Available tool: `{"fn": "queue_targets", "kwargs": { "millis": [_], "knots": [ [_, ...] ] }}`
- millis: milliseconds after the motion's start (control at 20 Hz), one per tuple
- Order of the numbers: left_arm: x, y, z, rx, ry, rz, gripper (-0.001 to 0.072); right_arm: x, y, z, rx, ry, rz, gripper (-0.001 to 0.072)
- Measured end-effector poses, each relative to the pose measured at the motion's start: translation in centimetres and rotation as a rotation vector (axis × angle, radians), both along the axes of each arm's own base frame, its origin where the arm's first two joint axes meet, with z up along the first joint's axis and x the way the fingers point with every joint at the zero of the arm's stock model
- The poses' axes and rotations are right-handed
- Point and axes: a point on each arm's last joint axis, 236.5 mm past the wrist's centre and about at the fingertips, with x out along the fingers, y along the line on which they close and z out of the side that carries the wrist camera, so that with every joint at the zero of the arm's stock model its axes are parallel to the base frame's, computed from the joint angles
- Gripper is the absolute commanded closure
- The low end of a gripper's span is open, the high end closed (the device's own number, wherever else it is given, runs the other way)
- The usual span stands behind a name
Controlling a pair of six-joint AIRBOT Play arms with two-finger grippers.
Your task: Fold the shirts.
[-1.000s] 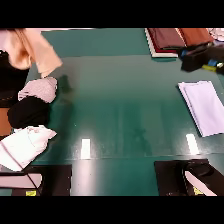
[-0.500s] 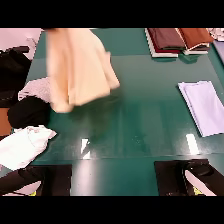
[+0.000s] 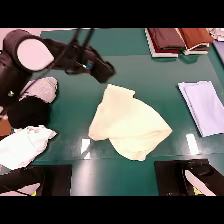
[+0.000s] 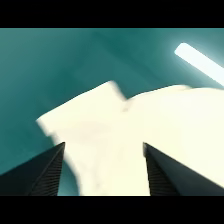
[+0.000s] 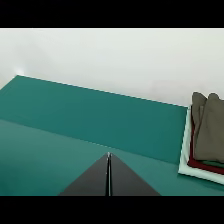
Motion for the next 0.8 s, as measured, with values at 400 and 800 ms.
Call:
{"fn": "queue_targets", "kwargs": {
  "millis": [400,800],
  "knots": [
    [0.5,9.7,-19.4,-0.046,0.549,0.3,0.013,0.0,0.0,-0.1,0.001,0.005,0.0,0.0695],
    [-4.5,3.5,-28.4,-0.12,0.766,0.225,0.013,-0.1,0.0,-0.3,0.014,0.017,-0.001,0.0695]
  ]
}}
